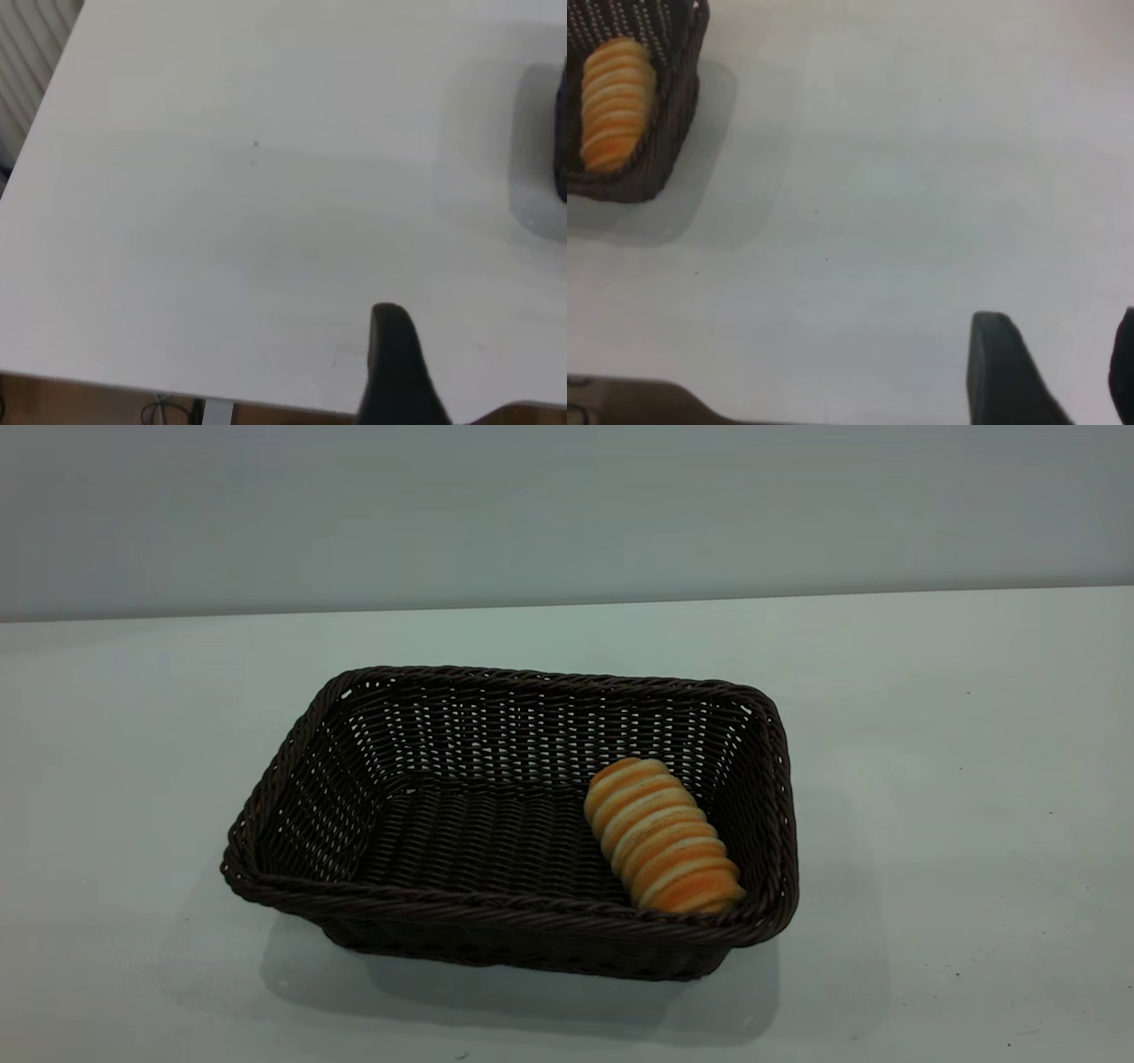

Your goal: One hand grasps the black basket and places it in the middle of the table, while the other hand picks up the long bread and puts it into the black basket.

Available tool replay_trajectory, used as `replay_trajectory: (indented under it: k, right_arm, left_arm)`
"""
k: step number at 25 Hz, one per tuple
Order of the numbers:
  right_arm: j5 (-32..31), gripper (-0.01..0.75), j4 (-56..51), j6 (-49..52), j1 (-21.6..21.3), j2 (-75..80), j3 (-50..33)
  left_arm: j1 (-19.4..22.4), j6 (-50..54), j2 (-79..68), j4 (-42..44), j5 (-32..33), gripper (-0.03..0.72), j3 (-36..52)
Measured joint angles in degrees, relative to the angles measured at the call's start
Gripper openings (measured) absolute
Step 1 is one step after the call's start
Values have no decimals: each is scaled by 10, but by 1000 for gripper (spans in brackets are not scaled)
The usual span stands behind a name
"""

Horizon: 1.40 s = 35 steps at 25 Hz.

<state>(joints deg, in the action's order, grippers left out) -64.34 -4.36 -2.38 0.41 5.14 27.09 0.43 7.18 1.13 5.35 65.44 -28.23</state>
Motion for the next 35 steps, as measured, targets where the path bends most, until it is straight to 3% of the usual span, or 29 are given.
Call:
replay_trajectory:
  k: [4, 35]
  right_arm:
    - [0, 278, -5, 0, 6, 0, 0]
    - [0, 278, -9, 0, 8, 0, 0]
  left_arm:
    - [-19, 0, 0, 0, 0, 531, 0]
    - [-19, 0, 0, 0, 0, 531, 0]
